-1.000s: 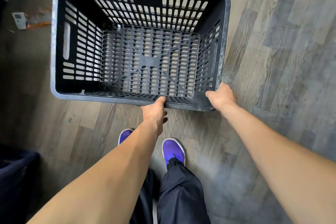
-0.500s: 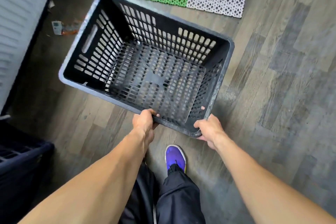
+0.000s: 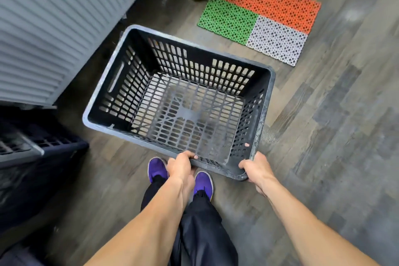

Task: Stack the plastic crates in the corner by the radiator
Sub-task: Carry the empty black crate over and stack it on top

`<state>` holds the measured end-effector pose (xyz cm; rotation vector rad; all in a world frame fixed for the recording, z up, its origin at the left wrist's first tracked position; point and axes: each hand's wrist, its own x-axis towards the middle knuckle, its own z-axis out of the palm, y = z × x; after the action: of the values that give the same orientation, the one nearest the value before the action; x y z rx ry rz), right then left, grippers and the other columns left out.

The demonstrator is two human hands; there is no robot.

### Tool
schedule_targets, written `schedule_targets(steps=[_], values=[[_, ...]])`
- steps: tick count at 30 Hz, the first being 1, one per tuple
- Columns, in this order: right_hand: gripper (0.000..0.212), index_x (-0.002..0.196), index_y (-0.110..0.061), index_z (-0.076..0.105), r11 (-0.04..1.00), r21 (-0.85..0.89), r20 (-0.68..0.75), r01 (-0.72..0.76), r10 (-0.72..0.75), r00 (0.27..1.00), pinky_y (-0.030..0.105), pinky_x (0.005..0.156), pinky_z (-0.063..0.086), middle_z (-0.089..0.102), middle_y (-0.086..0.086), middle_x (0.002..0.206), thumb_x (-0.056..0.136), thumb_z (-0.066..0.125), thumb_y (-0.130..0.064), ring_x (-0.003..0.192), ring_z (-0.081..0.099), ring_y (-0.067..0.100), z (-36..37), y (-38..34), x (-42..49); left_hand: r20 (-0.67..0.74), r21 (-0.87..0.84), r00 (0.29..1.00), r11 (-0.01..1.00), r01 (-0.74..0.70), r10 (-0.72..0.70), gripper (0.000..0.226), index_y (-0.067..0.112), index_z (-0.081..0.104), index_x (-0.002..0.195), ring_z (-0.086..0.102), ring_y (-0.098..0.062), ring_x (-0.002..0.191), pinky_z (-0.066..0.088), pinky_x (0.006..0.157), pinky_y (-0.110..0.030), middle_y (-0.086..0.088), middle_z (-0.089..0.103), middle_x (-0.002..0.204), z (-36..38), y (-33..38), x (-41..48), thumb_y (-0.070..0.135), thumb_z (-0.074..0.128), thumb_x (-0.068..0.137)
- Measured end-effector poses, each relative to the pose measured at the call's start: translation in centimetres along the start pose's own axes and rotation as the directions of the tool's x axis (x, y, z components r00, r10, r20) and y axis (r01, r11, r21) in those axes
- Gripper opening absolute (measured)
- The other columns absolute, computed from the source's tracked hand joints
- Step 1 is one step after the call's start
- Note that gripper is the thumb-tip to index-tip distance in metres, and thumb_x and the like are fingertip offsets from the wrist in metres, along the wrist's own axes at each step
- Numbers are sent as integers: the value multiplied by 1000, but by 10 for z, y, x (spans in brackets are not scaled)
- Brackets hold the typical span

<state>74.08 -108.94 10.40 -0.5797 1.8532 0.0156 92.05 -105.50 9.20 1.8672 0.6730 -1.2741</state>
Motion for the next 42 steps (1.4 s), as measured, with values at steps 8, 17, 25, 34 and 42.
schedule_targets(steps=[8,17,25,34,42], values=[[43,94,-11,64,959,-254,36,128,-123,992,45,80,60,72,11,93,52,66,-17,88,68,31,-2,-53,-73,-38,-116,999,993,-35,31,28,4,50,100,57,-23,59,46,50,-29,-19,60,83,-55,59,-94,-7,59,76],[38,102,-15,62,891,-338,6,302,-319,948,42,91,55,71,10,101,65,58,-24,100,65,34,18,-96,-173,-44,-252,996,963,-91,83,31,1,50,105,59,-24,62,49,52,-33,-17,59,87,-118,111,-175,-12,56,78],[34,110,-13,63,759,-463,30,457,-502,864,35,82,51,71,16,107,76,56,-18,103,64,40,10,-109,-289,-92,-323,988,935,-144,120,45,-2,54,120,57,-24,71,46,49,-33,-18,60,108,-181,129,-257,-10,59,76],[41,88,-20,65,585,-517,214,625,-618,756,46,67,63,76,6,81,52,47,-30,73,74,36,17,-113,-336,-136,-452,979,870,-197,151,42,-4,53,119,51,-26,68,55,65,-41,-13,49,74,-245,131,-317,-11,57,78],[29,87,-11,63,287,-627,368,724,-710,601,38,73,55,73,15,85,66,49,-25,84,68,39,53,-129,-440,-158,-586,978,784,-206,140,44,-3,51,124,48,-24,62,58,66,-43,-12,47,74,-315,139,-336,-10,55,81]])
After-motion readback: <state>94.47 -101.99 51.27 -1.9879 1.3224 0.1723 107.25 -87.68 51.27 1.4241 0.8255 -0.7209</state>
